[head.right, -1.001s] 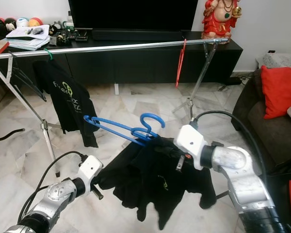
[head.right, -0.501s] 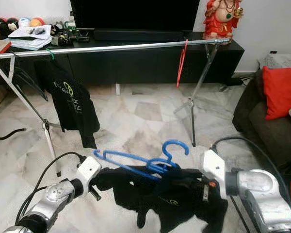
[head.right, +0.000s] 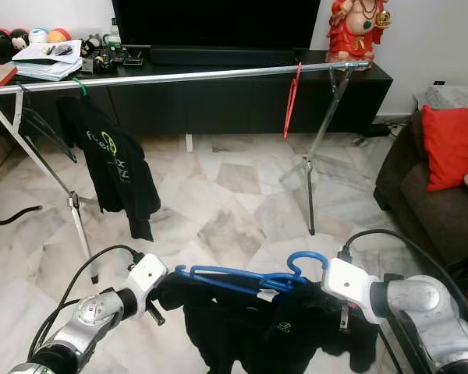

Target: Hang hanger

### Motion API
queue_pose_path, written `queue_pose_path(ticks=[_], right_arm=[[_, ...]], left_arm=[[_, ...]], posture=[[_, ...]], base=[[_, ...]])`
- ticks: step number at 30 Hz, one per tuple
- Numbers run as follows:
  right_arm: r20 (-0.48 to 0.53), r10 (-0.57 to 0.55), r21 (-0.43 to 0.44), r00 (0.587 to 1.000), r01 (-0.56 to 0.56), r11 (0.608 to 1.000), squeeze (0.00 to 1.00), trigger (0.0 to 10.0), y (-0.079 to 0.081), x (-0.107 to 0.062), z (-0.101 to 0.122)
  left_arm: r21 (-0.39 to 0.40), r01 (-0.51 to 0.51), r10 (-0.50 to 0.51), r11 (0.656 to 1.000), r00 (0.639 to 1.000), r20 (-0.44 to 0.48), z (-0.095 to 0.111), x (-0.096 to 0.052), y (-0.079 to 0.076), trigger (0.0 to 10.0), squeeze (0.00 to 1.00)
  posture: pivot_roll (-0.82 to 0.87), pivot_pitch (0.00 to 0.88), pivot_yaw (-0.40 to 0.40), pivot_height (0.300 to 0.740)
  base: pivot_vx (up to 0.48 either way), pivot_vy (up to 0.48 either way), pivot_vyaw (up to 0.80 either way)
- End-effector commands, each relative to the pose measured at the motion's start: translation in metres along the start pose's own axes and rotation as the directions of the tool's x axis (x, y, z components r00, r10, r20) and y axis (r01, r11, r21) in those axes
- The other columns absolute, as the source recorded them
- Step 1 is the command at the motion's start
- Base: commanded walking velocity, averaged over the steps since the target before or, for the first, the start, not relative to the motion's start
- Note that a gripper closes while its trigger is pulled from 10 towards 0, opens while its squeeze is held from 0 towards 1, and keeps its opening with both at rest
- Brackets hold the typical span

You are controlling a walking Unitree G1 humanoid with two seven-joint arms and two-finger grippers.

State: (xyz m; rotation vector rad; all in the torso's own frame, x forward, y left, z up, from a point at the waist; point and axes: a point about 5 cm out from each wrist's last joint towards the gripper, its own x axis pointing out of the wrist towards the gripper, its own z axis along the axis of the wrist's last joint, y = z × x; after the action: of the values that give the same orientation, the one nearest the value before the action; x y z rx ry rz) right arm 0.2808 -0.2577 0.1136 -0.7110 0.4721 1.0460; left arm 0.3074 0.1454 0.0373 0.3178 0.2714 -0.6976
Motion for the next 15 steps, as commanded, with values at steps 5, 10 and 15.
queue_pose_path(ticks=[5, 10, 15], right_arm=[[-0.020, 0.015, -0.004, 1.000, -0.016, 1.000, 0.00, 0.0, -0.001, -0.008, -0.005], [-0.149, 0.017, -0.046, 0.989, -0.024, 0.999, 0.00, 0.0, -0.001, -0.008, -0.020], [-0.259, 0.001, -0.082, 0.966, -0.023, 0.996, 0.00, 0.0, 0.000, -0.008, -0.030]], left_arm=[[-0.011, -0.029, 0.028, 1.000, 0.998, -0.054, -0.012, -0.009, 0.006, 0.0, 0.00], [-0.010, -0.029, 0.029, 1.000, 0.998, -0.054, -0.011, -0.008, 0.007, 0.0, 0.00], [-0.009, -0.029, 0.029, 1.000, 0.998, -0.055, -0.011, -0.008, 0.007, 0.0, 0.00]], posture=[[-0.06, 0.114, -0.013, 0.740], [-0.06, 0.114, -0.013, 0.740], [-0.06, 0.115, -0.013, 0.740]], base=[[0.000, 0.000, 0.00], [0.000, 0.000, 0.00], [0.000, 0.000, 0.00]])
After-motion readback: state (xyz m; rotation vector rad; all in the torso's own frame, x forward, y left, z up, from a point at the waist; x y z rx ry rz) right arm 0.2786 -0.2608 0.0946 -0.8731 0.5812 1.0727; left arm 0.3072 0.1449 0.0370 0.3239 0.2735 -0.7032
